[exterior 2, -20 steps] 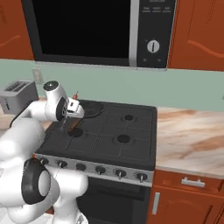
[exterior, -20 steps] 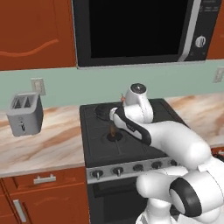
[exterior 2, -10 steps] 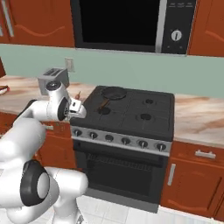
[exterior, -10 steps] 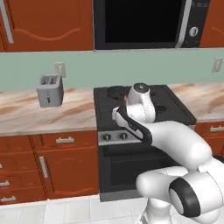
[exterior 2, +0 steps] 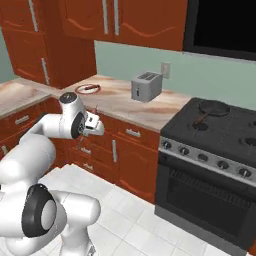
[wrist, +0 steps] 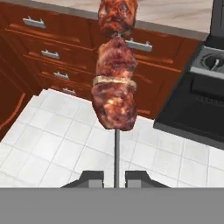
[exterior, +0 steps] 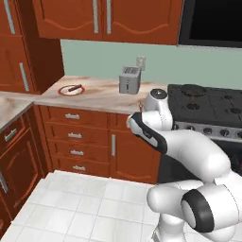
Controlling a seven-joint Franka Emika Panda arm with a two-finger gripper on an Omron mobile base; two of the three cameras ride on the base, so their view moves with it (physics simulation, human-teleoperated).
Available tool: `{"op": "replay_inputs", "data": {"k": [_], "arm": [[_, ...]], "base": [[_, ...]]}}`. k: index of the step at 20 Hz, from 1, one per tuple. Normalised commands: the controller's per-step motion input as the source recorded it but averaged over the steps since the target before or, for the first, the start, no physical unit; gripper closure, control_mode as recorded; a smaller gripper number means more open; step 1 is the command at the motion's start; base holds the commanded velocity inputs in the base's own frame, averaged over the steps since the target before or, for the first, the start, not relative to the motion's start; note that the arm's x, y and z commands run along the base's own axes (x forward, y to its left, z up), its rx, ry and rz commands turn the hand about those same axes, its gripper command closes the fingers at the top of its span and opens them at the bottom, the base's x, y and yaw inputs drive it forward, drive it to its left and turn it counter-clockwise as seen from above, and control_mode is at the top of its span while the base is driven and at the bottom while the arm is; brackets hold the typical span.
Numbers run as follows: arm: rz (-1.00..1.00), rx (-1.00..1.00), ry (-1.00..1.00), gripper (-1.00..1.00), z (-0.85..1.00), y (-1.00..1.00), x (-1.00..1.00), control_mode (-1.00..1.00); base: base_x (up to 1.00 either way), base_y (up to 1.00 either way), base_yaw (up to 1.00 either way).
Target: Place the cold items (peach and lime) from the fridge in one tupperware on the dining counter. Place the warm items (kebab skewer and hot dog) in the stove area in another tupperware.
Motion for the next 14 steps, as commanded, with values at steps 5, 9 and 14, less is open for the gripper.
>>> {"op": "replay_inputs", "data": {"k": [5,9,14], "arm": [[0.0,0.0,0.0,1.0,0.0,0.0,0.0,1.0],[0.0,0.0,0.0,1.0,0.0,0.0,0.0,1.0],[0.0,0.0,0.0,1.0,0.0,0.0,0.0,1.0]], "base": [[-0.53,0.69,0.61],[-0.63,0.69,0.58],[-0.73,0.72,0.52]]}}
